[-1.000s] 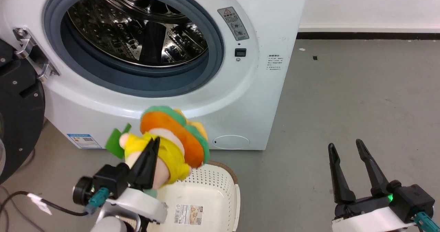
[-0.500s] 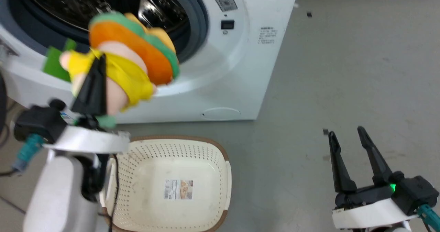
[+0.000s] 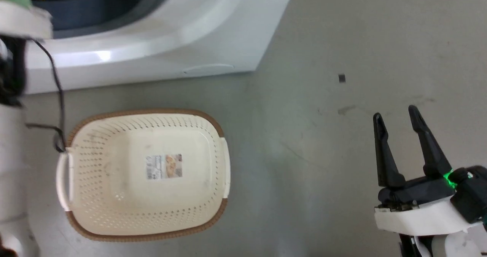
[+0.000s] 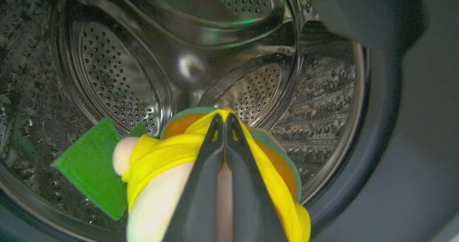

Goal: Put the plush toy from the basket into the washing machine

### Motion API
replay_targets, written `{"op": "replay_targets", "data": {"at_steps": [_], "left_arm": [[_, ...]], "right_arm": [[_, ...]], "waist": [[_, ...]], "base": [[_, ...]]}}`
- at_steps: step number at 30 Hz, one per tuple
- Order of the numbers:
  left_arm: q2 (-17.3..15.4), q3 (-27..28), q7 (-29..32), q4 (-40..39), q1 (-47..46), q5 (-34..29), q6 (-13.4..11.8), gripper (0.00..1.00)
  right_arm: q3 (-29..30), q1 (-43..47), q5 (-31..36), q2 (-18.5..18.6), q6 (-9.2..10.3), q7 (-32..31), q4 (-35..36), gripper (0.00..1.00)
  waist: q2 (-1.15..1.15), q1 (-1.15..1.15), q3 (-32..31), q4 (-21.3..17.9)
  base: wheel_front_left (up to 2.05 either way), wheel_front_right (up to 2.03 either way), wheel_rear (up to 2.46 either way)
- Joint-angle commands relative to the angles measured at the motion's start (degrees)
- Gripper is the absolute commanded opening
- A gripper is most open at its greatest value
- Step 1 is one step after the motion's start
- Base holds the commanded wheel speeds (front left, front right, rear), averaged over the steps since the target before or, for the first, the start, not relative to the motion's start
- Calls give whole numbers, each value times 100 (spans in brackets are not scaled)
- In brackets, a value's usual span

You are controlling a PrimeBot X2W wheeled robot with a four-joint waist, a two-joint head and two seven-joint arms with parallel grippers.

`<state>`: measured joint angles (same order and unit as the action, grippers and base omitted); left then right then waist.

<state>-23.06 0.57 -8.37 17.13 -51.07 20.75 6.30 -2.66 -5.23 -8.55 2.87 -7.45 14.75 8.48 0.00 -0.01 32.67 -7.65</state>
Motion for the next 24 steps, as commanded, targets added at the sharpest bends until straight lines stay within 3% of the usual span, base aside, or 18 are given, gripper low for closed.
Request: {"op": "replay_targets", "data": {"at_steps": [1, 13, 24], "left_arm": [[-136, -19, 24, 115, -264, -45, 40, 0], [-710, -462, 544, 2008, -2164, -242, 93, 0], [-690, -837, 248, 3325, -2683, -388, 102, 0]], "right_arm": [[-17, -122, 11, 0, -3, 25, 85, 100], [-432, -297, 204, 0, -3, 25, 694, 100], [-587, -500, 86, 0, -3, 25, 688, 100]], "waist": [[0, 1, 432, -288], [0, 1, 1058, -551], [0, 1, 1175, -591]], "base": [[0, 0, 0], [0, 0, 0], [0, 0, 0]]}}
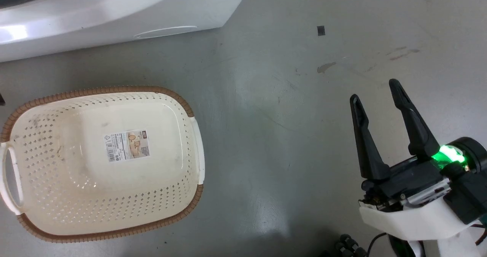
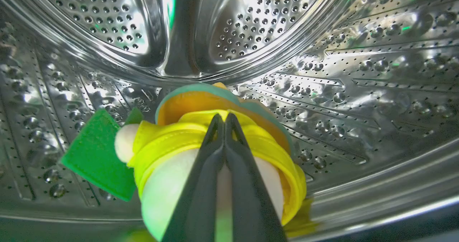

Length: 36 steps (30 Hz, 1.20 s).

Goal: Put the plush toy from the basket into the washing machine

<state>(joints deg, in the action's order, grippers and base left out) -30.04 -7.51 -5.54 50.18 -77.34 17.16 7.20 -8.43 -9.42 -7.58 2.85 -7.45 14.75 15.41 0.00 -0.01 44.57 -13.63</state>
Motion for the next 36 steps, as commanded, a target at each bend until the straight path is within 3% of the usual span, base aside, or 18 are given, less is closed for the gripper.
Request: {"op": "replay_targets", "data": {"at_steps": [1, 2, 3, 11, 19, 25, 36], "left_arm": [[2, -108, -108, 79, -60, -78, 14, 19], [-7, -167, -190, 135, -71, -120, 15, 72], [-5, -204, -255, 203, -83, -139, 16, 100], [195, -539, -718, 561, 177, -137, 25, 100], [591, -840, -925, 335, 1288, 218, 27, 100], [852, -886, -942, -214, 2180, 267, -24, 100], [1438, -649, -945, -2242, 4607, 251, -588, 100]], "right_arm": [[-7, -94, -15, 3, -3, 25, -25, 100], [-2, -106, -10, 3, -3, 25, -48, 100], [7, -124, -6, 3, -3, 25, -69, 100], [159, -146, 8, 3, -3, 25, -264, 100], [307, 36, 10, 3, -3, 25, -688, 100], [452, 199, 19, 3, -3, 25, -962, 100], [623, 626, 137, 3, -3, 25, -1311, 100]], "waist": [[0, 1, -40, 16], [0, 1, -63, 28], [0, 1, -92, 41], [0, 1, -669, 233], [0, 1, -1658, 587], [0, 1, -2307, 835], [0, 1, -3214, 1377]], "base": [[0, 0, 0], [0, 0, 0], [0, 0, 0], [0, 0, 0], [0, 0, 0], [0, 0, 0], [0, 0, 0]]}}
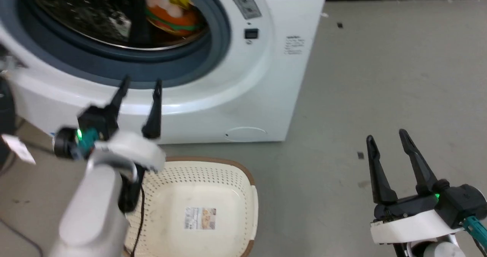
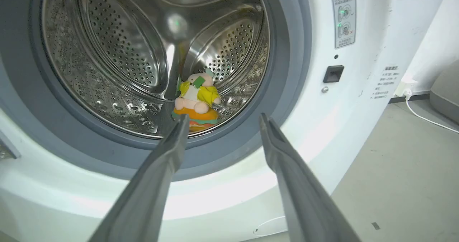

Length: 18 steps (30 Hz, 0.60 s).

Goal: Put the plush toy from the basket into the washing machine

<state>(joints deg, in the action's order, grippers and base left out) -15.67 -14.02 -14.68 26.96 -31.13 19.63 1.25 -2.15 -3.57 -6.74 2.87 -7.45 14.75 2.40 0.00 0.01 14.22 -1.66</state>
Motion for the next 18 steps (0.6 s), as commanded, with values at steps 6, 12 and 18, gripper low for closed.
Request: {"op": "replay_targets", "data": {"at_steps": [6, 12, 18], "left_arm": [[208, 129, -31, -844, 1201, -210, -281, 100], [399, 333, -31, -1388, 2181, -418, -532, 100], [586, 460, -31, -1668, 2952, -579, -658, 100]], "right_arm": [[47, 314, 32, 0, -3, 25, -85, 100], [36, 567, -4, 0, -3, 25, -202, 100], [15, 736, -43, 0, -3, 25, -329, 100]], "waist": [[0, -1, -521, 330], [0, -1, -871, 376], [0, -1, -1154, 402]], "base": [[0, 0, 0], [0, 0, 0], [0, 0, 0]]}}
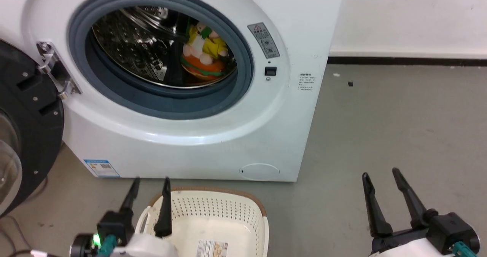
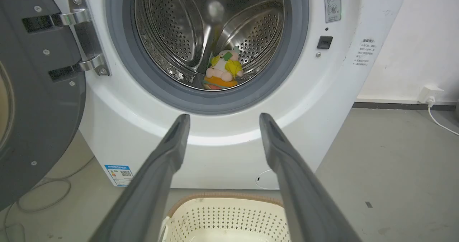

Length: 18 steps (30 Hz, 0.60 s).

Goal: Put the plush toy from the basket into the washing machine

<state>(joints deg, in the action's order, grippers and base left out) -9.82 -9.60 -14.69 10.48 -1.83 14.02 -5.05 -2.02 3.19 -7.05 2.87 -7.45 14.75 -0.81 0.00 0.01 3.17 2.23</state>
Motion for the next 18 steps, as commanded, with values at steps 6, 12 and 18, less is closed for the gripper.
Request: {"op": "replay_targets", "data": {"at_steps": [6, 12, 18], "left_arm": [[137, 66, -30, -108, 384, -241, -76, 100], [203, 80, 11, -75, 479, -227, -5, 0], [219, 114, 66, -111, 468, -271, 13, 0]], "right_arm": [[57, 211, -113, 0, -3, 25, -71, 100], [46, 207, -116, -1, 0, -4, -64, 0], [51, 188, -85, -1, 0, -59, -58, 0]], "waist": [[0, -1, -192, 55], [0, -1, -214, 58], [0, -1, -219, 47]], "base": [[0, 0, 0], [0, 0, 0], [0, 0, 0]]}}
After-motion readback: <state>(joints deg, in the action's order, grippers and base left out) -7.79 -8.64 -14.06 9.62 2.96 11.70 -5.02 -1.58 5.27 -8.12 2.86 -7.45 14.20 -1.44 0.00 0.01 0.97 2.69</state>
